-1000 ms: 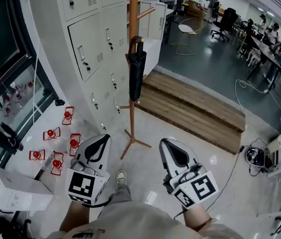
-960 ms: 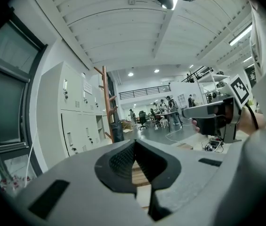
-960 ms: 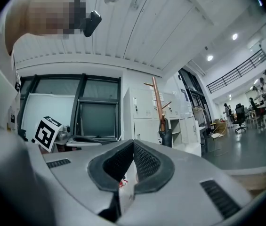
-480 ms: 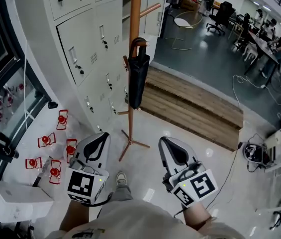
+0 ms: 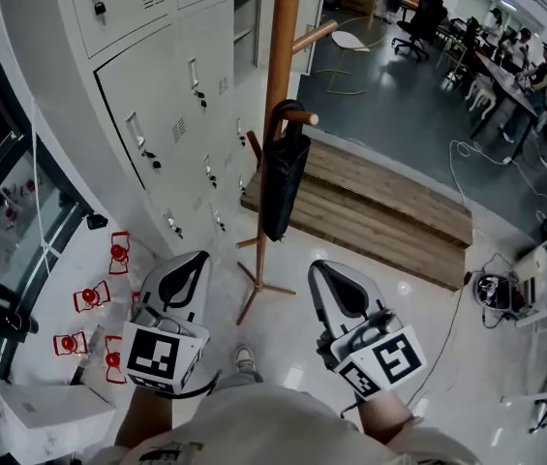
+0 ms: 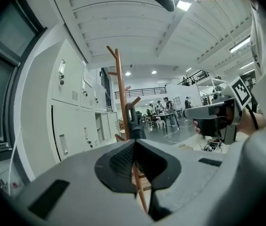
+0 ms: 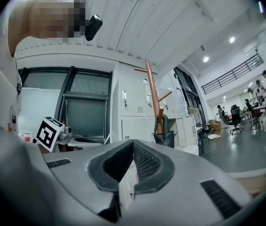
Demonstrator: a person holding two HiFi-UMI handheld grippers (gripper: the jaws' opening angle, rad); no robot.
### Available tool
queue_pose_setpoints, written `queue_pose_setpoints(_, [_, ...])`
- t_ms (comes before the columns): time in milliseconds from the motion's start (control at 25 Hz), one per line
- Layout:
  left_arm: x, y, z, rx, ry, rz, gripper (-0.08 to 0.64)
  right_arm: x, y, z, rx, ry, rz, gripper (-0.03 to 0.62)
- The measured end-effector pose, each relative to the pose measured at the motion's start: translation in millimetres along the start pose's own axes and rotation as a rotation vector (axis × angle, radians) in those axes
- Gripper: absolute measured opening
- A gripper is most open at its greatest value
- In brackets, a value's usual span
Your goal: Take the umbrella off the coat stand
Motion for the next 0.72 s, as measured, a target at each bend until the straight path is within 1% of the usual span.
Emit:
queue_pose_setpoints(200, [-33,-5,-22,0.022,-0.034,-0.023,0.008,3,0,-32,0.014,-0.033,0.001,0.008])
queue_pose_setpoints(320, [-47,-7,-31,0.031,-0.043,-0.022,0.008,5,-1,-44,0.013,-0.049,0.004,0.008])
queue_pose_setpoints(560, [-64,-6,-52,0.052,-0.041,-0.02,0.008,19,1,-57,0.006,-0.068,0.003,0.008])
queue_pose_setpoints(720, [-64,-5,-63,0.053,-0.052,-0.02,0.008,30,4,-60,-0.01,-0.089,0.023,0.008])
Point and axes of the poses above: the fingertips, and each gripper's own axes: z backward along the fingers, x to its right, y out of its top, the point moved 10 cm from there along z, backward along the fingers, and after that the axes turned 10 degrees about -z, right-handed, at the moved point
